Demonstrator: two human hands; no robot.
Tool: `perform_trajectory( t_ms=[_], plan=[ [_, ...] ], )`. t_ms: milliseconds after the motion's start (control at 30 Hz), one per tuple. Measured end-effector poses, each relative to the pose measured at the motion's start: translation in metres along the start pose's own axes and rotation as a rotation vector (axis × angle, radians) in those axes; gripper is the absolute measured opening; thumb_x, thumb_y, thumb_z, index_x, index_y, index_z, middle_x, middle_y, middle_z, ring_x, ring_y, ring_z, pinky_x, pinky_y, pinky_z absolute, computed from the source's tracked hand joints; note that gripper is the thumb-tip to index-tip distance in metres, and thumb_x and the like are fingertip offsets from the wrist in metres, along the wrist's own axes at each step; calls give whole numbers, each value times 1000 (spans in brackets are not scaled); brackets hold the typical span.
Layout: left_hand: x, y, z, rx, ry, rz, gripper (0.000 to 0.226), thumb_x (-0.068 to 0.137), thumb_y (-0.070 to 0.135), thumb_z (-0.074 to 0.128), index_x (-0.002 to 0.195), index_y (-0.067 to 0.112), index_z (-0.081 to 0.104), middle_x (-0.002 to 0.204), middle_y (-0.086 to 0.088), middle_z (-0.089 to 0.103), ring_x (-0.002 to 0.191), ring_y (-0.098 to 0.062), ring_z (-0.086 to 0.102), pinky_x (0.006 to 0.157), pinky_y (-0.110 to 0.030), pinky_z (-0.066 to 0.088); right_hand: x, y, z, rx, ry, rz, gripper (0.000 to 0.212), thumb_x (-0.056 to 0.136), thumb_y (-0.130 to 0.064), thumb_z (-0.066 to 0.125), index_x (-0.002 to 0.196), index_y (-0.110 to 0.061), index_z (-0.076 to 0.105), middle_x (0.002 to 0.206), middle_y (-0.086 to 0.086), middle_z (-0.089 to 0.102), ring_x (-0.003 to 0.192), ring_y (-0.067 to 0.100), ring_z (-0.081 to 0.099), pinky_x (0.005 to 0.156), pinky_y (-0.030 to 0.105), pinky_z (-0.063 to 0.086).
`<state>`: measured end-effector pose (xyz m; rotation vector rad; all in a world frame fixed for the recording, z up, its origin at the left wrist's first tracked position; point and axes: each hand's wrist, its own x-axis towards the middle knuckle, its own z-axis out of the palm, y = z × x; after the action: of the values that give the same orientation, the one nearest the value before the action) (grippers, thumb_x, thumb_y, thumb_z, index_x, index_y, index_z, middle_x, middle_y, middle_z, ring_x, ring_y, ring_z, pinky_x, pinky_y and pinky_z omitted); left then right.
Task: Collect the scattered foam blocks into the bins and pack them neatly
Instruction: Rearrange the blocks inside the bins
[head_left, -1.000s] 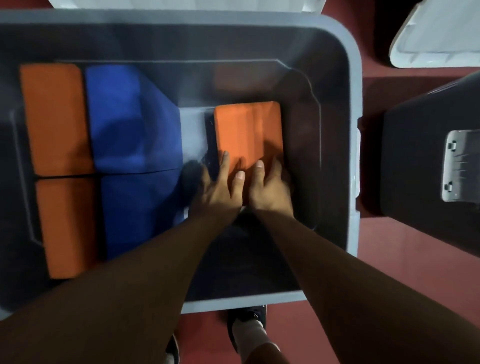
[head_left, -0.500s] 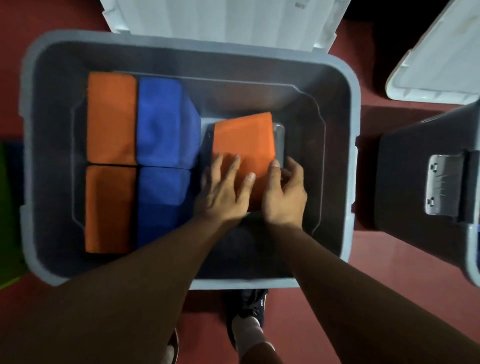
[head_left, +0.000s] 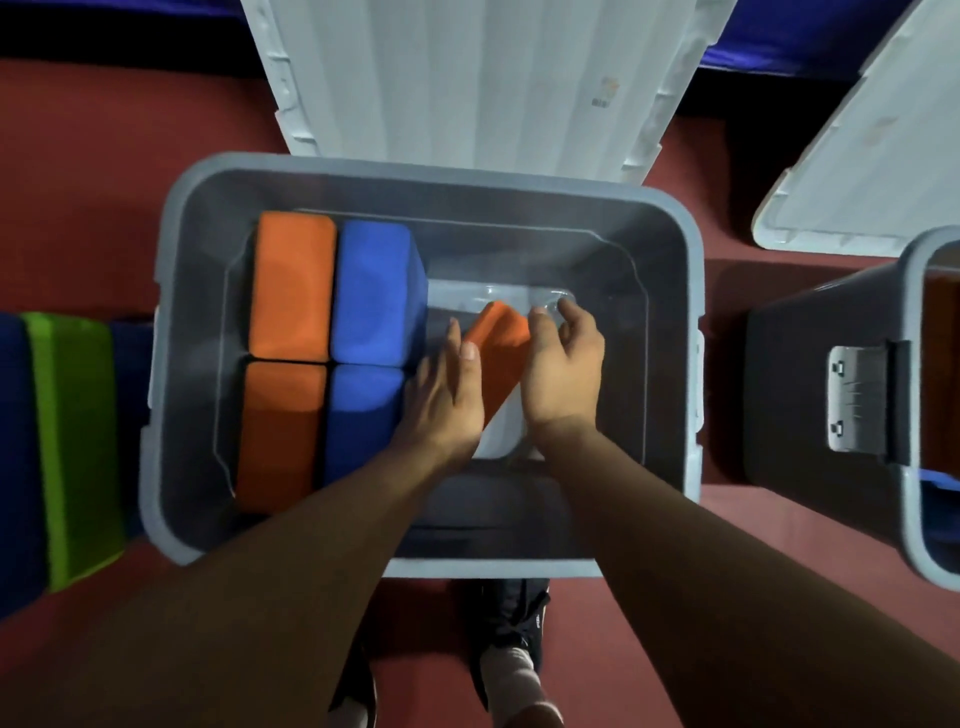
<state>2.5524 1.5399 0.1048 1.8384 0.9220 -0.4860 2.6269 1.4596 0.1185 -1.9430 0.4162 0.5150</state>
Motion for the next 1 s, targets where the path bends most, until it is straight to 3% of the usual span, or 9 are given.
perform_trajectory(
  t_ms=[133,267,367,467,533,633,767,933,1000],
  plan=[
    [5,6,14,58,35,34,55,105,55,6,159,46,-5,170,6,-6,156,-21,1,123,-47,5,-4,23,5,-27,-93,66,60,106,-47,41,161,-28,25,158,3,39,138,14,43,119,35,30],
    [8,5,17,72,23,121,53,106,54,8,157,51,-2,170,4,-1,156,-22,6,125,-51,11,-8,33,5,34,-155,110,64,109,-45,34,162,-37,-2,147,-17,32,123,-1,34,101,18,25],
    [14,0,10,41,-4,221,58,104,58,8,160,45,9,167,1,18,153,-18,19,124,-48,20,-2,27,3,41,-182,76,61,109,-42,36,162,-38,6,143,-21,37,128,2,44,103,18,28],
    [17,7,-2,84,66,235,72,92,70,3,159,46,14,157,2,33,143,-22,37,118,-46,32,4,17,1,-49,-272,-5,54,107,-48,37,159,-44,21,139,-15,53,108,-7,54,98,17,36],
    [17,16,-13,238,191,269,75,92,68,0,159,42,21,144,0,46,130,-26,47,110,-45,35,10,5,3,-99,-311,-42,52,107,-50,37,157,-47,24,131,-19,52,96,-15,54,92,12,38],
    [23,18,-28,544,356,325,73,97,60,-6,158,38,27,135,5,56,131,-25,40,102,-46,24,17,-6,11,-89,-356,-78,52,108,-50,35,158,-48,22,152,-14,47,127,1,52,112,29,40],
    [36,0,-41,664,369,337,64,100,54,3,159,40,23,152,7,47,149,-27,23,111,-51,16,24,-5,30,-97,-381,-130,52,109,-47,33,159,-44,20,159,-11,40,140,7,44,119,35,35],
    [43,-36,-35,711,456,350,60,103,51,13,160,35,23,169,1,15,156,-20,9,122,-55,12,21,20,56,-165,-418,-220,59,108,-48,28,162,-35,9,168,-2,22,150,10,28,124,39,26],
    [47,-42,-31,736,504,368,60,105,48,12,161,30,21,169,-3,12,156,-20,9,123,-54,13,20,21,63,-156,-450,-203,61,108,-49,27,162,-36,3,168,-1,20,150,11,27,125,38,24]
  ],
)
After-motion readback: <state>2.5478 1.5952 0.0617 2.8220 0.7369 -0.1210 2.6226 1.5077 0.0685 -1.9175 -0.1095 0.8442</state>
